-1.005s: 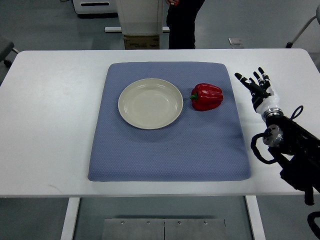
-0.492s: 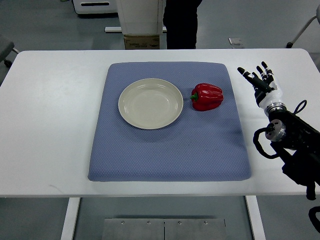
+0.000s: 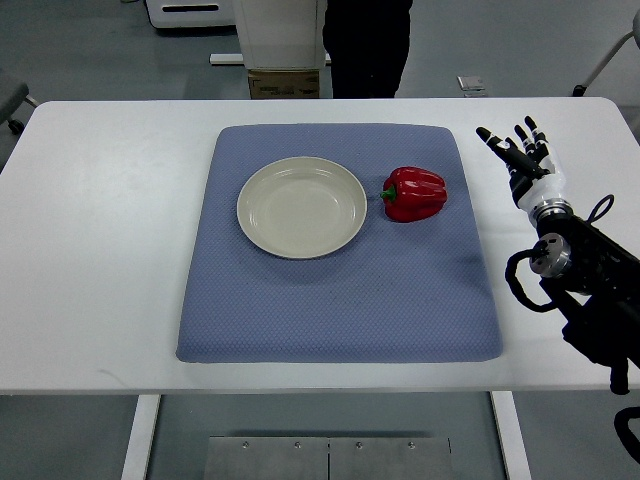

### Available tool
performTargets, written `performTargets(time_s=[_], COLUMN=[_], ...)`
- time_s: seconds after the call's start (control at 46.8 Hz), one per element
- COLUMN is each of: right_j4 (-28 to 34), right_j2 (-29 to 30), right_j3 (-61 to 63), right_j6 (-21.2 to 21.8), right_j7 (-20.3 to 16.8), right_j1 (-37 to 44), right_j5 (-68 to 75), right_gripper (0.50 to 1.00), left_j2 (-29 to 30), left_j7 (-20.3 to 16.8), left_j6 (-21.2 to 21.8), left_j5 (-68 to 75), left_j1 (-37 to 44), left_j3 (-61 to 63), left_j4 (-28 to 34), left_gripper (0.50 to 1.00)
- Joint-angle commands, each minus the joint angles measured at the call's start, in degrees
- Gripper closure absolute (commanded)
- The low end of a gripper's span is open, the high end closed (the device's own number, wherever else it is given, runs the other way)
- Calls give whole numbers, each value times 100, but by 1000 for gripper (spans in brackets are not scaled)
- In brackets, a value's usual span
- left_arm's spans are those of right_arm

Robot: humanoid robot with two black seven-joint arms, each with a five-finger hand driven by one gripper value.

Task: Place red pepper on plate with right hand

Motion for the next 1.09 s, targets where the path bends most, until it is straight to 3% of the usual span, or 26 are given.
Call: performTargets(time_s=[0.0, 0.748, 1.069], right_j4=[9, 105, 457], right_j2=[4, 13, -180], right_j3=[5, -56, -363], right_j6=[153, 162, 162], right_j7=[4, 145, 215], right_j1=[-15, 99, 450], right_j5=[14, -12, -135], right_gripper=[500, 500, 500], left_j2=[0, 0, 0], left_j7=[0, 0, 0], left_j6=[1, 1, 1], left_j5=[-1, -1, -1], left_j1=[0, 0, 0], left_j3=[-1, -1, -1], left_j4=[0, 0, 0], left_gripper=[500, 500, 500])
